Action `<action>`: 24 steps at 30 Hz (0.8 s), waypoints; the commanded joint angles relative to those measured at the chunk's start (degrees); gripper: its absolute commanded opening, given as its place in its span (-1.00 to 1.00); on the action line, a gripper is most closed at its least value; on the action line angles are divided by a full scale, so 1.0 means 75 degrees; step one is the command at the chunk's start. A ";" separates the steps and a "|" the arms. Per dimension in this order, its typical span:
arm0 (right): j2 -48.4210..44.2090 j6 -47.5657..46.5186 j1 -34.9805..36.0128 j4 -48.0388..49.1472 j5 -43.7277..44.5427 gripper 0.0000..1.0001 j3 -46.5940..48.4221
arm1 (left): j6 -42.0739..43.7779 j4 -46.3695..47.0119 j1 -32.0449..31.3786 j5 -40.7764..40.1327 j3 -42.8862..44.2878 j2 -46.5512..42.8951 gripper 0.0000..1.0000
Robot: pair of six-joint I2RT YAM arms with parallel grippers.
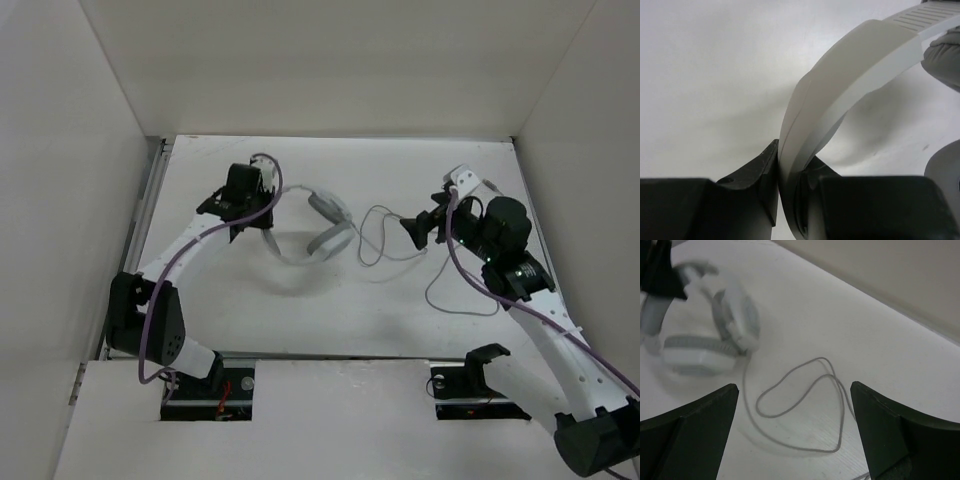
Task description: Wrap the headphones
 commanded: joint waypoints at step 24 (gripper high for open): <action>0.2399 -0.0843 0.3449 0.5542 0.1033 1.00 -0.0166 | -0.0556 -0.2142 0.0922 0.3029 0.5479 -0.1363 -1.00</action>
